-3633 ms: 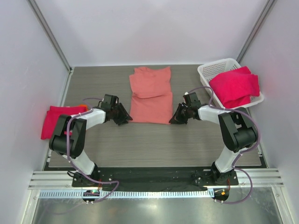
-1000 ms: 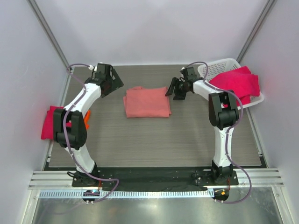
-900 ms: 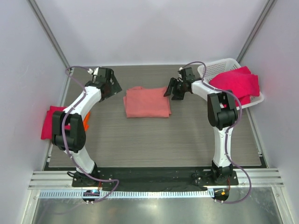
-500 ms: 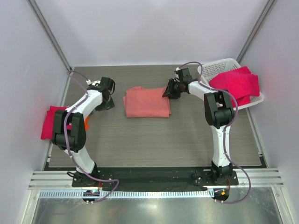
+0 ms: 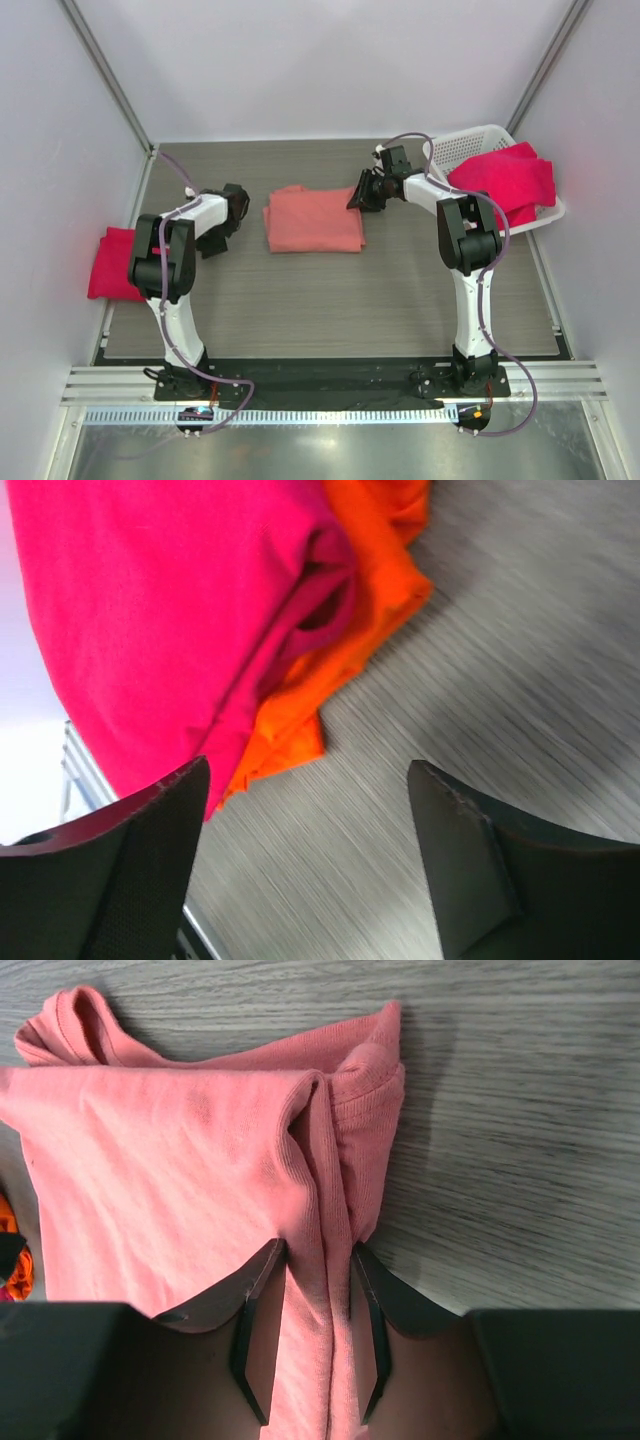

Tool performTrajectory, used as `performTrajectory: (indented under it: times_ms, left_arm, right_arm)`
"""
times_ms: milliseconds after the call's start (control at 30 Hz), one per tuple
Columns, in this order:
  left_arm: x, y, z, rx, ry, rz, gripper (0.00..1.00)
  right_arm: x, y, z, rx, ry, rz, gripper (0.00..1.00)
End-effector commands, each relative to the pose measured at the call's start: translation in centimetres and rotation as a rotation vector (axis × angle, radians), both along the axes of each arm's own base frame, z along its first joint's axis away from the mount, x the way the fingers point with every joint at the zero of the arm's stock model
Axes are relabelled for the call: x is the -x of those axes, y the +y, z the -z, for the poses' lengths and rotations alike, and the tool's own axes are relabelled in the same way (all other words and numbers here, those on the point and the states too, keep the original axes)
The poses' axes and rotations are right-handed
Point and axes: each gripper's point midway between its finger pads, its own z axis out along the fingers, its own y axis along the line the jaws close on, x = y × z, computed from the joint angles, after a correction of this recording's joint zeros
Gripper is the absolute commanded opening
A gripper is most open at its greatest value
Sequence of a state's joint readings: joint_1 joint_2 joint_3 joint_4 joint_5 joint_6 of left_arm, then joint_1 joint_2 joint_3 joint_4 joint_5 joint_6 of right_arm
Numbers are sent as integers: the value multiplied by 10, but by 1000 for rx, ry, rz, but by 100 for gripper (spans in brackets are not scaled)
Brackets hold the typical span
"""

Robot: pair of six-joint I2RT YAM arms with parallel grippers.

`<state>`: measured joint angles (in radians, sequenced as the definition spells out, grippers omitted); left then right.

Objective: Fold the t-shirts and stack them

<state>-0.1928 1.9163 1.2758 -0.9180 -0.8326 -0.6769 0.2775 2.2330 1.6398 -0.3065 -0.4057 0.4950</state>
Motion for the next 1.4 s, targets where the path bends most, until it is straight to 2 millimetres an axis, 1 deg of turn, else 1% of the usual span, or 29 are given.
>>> performTrajectory:
  times_ms: [0,100,133,200,233,300,333,367,400,433,533,567,600,633,667,733,767,900,933,967,1000,1033,1067,1100,1133,1167,1233,1267,1367]
  left_arm:
    - [6,27,4,-107,12,-59,79]
    - [7,36,16,-120,44,-73,65]
    - [7,38,18,-120,50,-77,56]
    - [7,45,27,-115,64,-93,49]
    - [8,46,32,-100,70,-103,40]
    - [6,45,32,-90,62,-104,29]
    - [5,44,33,-78,55,-103,15]
    - [4,42,33,-70,52,-102,5]
    - [2,39,32,-54,40,-100,0]
    - [0,34,33,-26,34,-96,0]
    - [-10,11,26,20,-12,-55,0]
    - [-18,-6,23,51,-34,-23,0]
    - [-23,-16,21,72,-47,-8,0]
    - [-27,-27,20,93,-55,1,0]
    - [-41,-50,14,139,-86,43,0]
    - [-50,-73,15,174,-76,80,0]
    - [-67,-95,5,200,-124,108,0]
    - [-95,-149,-3,321,-156,183,0]
    - [-102,-155,-4,322,-164,203,11]
    - [-107,-159,-13,319,-171,203,20]
    - [-108,-161,-16,328,-179,197,29]
    - [-109,-168,-18,369,-180,208,49]
    - [-111,-174,-18,399,-199,220,57]
    - [-113,-180,-31,436,-236,232,63]
    - [-118,-188,-34,484,-270,247,73]
    - [-114,-191,-34,507,-272,255,78]
    - [-120,-200,-52,560,-338,286,88]
    - [-119,-207,-52,600,-336,302,90]
    - [-130,-224,-65,676,-393,360,95]
  right_arm:
    - [-1,9,-14,-49,-30,-30,37]
    - [-1,11,-15,-57,-30,-35,36]
    - [-1,10,-15,-57,-30,-34,36]
    - [-1,9,-13,-51,-31,-35,36]
    - [-1,9,-13,-51,-29,-33,36]
    - [-1,8,-11,-54,-26,-33,35]
    - [-1,9,-12,-57,-25,-36,33]
    - [-1,9,-10,-59,-19,-35,29]
    - [-1,8,-10,-61,-21,-37,26]
    - [-1,7,-10,-63,-13,-30,23]
    - [-3,-11,-12,-61,2,11,13]
    - [-3,-18,-12,-61,6,27,7]
    - [-4,-30,-10,-61,15,52,3]
    - [-4,-35,-15,-63,9,60,1]
    - [-3,-41,-17,-66,13,67,1]
    - [0,-51,-20,-72,28,78,1]
    - [4,-54,-21,-65,50,83,1]
    - [3,-70,-24,23,53,106,3]
    - [2,-75,-23,47,50,122,8]
    - [1,-77,-26,56,44,130,25]
    - [1,-79,-30,64,31,137,35]
    - [1,-81,-32,71,24,141,41]
    - [-1,-86,-33,99,12,160,50]
    - [-1,-89,-37,112,-1,170,55]
    - [-3,-93,-38,131,-11,186,61]
    - [-4,-98,-37,154,-20,204,64]
    - [-6,-102,-37,164,-31,224,73]
    - [-9,-100,-38,149,-43,225,75]
    - [-12,-91,-32,115,-54,205,76]
